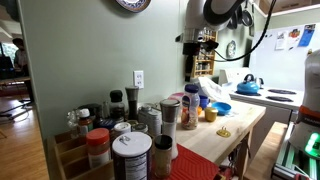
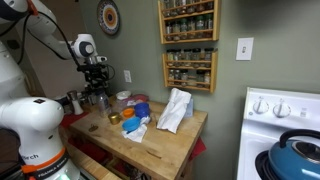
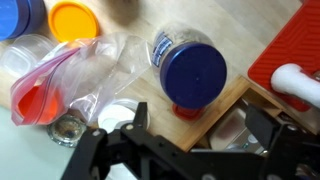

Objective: Pick up the dark blue container lid and put it on the clear container

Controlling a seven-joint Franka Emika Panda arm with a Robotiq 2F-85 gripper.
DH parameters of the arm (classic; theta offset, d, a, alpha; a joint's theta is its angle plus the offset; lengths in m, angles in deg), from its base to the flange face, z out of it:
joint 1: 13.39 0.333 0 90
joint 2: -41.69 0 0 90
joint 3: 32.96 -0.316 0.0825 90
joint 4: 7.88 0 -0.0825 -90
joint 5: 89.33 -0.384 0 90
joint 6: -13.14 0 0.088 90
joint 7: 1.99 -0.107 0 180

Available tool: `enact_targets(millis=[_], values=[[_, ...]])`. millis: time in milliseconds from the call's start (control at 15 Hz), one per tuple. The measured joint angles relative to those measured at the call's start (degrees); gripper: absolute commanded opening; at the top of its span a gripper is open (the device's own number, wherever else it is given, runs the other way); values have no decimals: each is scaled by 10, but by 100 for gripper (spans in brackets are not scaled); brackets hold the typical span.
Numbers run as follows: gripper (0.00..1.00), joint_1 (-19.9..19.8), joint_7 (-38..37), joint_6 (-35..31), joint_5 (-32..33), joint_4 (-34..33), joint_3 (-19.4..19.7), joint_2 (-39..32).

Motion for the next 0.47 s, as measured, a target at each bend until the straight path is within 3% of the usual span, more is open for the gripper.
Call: enact_targets(millis=[467], values=[[100,1,0,16,-14,2,6,84]])
